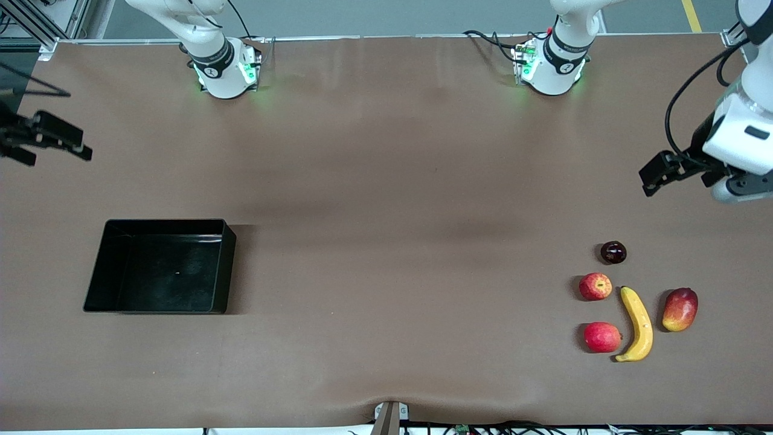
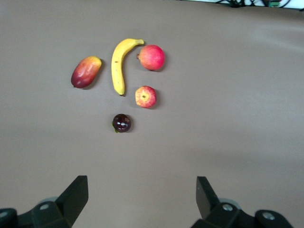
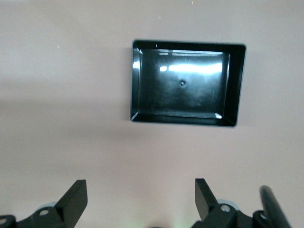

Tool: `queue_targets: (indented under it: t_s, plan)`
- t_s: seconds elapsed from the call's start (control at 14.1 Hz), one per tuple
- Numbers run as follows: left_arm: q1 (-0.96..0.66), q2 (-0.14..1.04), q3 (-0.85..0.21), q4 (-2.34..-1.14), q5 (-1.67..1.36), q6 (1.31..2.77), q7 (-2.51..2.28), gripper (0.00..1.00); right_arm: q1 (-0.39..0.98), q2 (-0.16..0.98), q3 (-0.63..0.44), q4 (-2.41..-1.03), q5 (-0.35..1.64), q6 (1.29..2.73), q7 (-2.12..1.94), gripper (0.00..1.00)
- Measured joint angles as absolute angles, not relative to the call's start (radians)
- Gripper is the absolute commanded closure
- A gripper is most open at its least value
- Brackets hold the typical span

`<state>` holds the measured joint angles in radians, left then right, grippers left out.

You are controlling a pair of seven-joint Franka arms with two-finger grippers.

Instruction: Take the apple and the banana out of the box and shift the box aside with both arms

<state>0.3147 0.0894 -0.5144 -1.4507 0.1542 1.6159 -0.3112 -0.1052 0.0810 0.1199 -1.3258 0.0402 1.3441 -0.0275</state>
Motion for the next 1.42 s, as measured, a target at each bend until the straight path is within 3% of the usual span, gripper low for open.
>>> queue_targets:
  t_s: [0.21, 0.64, 1.42]
  plan:
    - [0.187, 0.064, -0.371, -1.457, 0.122, 1.613, -0.308, 0.00, -0.115, 0.019, 0.115, -1.434, 0.036, 1.360, -0.026, 0.00]
    - [-0.031, 0.004, -0.093, -1.513, 0.056, 1.603, -0.237, 0.00, -0.097, 0.010, 0.129, -1.453, -0.005, 1.373, -0.027, 0.00]
    - [-0.050, -0.028, -0.073, -1.533, 0.042, 1.566, -0.200, 0.00, -0.104, 0.010, 0.117, -1.460, 0.007, 1.376, -0.027, 0.00]
